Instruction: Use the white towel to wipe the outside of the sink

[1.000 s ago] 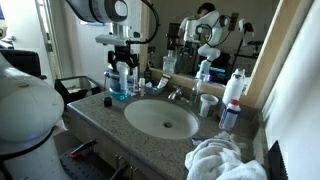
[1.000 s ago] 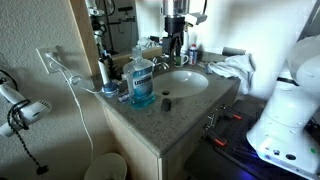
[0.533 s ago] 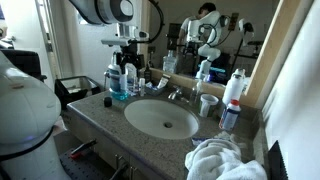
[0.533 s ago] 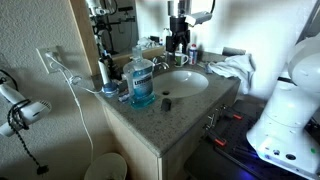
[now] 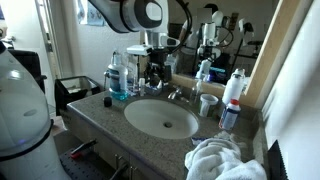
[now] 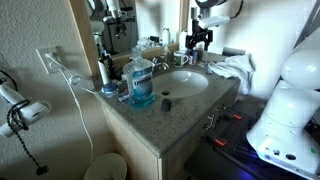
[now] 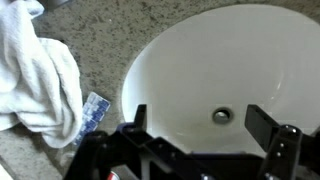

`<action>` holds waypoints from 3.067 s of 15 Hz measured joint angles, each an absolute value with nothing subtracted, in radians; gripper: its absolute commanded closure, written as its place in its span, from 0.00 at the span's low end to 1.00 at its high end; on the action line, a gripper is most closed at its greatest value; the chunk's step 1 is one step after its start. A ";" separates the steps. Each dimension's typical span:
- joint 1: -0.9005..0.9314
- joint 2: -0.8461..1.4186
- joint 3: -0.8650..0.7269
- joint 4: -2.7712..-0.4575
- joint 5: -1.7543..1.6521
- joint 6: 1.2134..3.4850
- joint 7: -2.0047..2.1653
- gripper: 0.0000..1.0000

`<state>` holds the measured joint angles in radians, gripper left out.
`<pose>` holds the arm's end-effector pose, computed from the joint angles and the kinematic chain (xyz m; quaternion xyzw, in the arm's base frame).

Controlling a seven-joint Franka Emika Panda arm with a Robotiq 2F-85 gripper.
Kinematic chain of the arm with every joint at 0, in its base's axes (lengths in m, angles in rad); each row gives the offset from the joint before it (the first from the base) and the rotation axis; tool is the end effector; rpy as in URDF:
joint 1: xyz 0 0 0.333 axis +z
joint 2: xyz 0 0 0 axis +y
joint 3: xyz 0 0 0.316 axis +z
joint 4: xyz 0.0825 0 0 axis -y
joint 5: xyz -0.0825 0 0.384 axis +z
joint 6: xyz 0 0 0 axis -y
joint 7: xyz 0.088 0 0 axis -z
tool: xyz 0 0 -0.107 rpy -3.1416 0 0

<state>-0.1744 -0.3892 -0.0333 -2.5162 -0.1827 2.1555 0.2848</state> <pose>0.4070 -0.0934 0.4199 0.9784 -0.1939 0.0172 0.0699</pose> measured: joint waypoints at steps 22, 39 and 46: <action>-0.517 -0.198 -0.232 -2.460 -0.708 2.378 1.341 0.00; -0.431 -0.084 -0.291 -2.535 -0.914 2.196 1.819 0.00; -0.407 -0.020 -0.310 -2.469 -0.913 2.254 1.789 0.00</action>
